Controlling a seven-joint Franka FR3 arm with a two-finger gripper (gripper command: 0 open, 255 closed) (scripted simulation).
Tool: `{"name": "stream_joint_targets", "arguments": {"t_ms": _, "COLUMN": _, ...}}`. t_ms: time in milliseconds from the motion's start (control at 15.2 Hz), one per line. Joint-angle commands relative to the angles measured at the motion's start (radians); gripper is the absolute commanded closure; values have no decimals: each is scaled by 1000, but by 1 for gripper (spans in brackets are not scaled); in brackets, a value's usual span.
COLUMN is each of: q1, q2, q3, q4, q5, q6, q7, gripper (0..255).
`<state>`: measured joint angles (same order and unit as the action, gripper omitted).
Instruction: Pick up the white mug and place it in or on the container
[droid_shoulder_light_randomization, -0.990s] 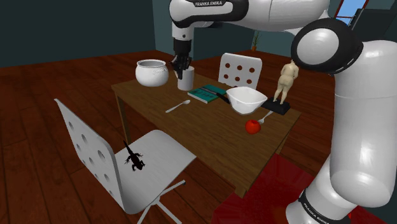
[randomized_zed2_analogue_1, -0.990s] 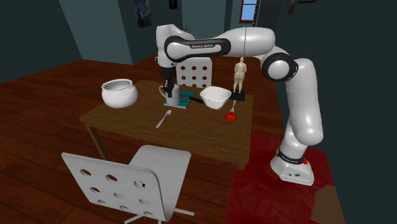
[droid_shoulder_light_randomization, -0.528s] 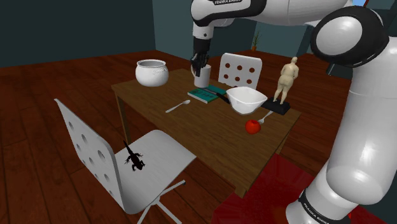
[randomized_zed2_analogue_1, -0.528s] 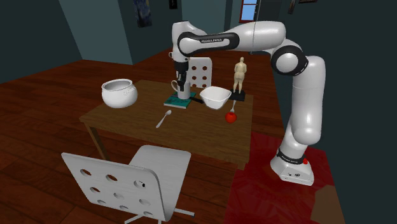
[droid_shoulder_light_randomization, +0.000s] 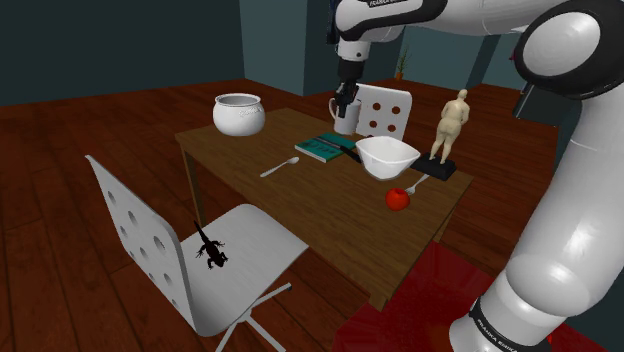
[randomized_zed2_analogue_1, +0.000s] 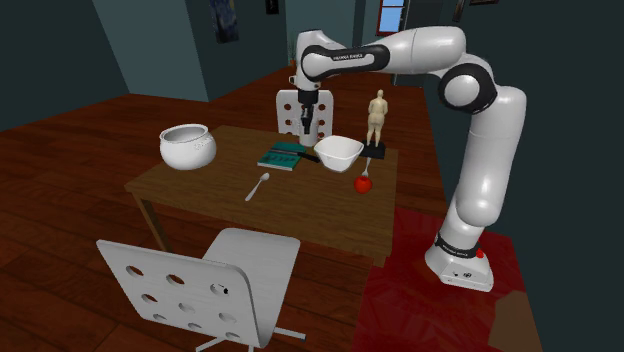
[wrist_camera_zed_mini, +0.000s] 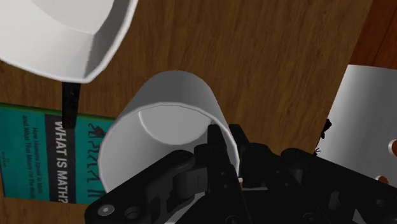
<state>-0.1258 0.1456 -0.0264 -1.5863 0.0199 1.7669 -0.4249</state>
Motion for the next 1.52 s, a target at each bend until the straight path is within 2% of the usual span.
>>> {"name": "stream_joint_targets", "arguments": {"t_ms": 0, "q1": -25, "q2": 1, "q3": -18, "q4": 11, "q5": 5, "q6": -10, "q7": -46, "gripper": 255}}
{"name": "stream_joint_targets", "arguments": {"t_ms": 396, "q1": -103, "q2": -15, "q3": -75, "q4": 2, "q5": 16, "q6": -21, "q7": -181, "gripper": 255}}
{"name": "stream_joint_targets", "arguments": {"t_ms": 792, "q1": -186, "q2": 7, "q3": -136, "q4": 43, "q5": 32, "q6": -45, "q7": -325, "gripper": 255}}
{"name": "stream_joint_targets", "arguments": {"t_ms": 1452, "q1": -184, "q2": 3, "q3": -134, "q4": -96, "q5": 32, "q6": 91, "q7": -329, "gripper": 255}}
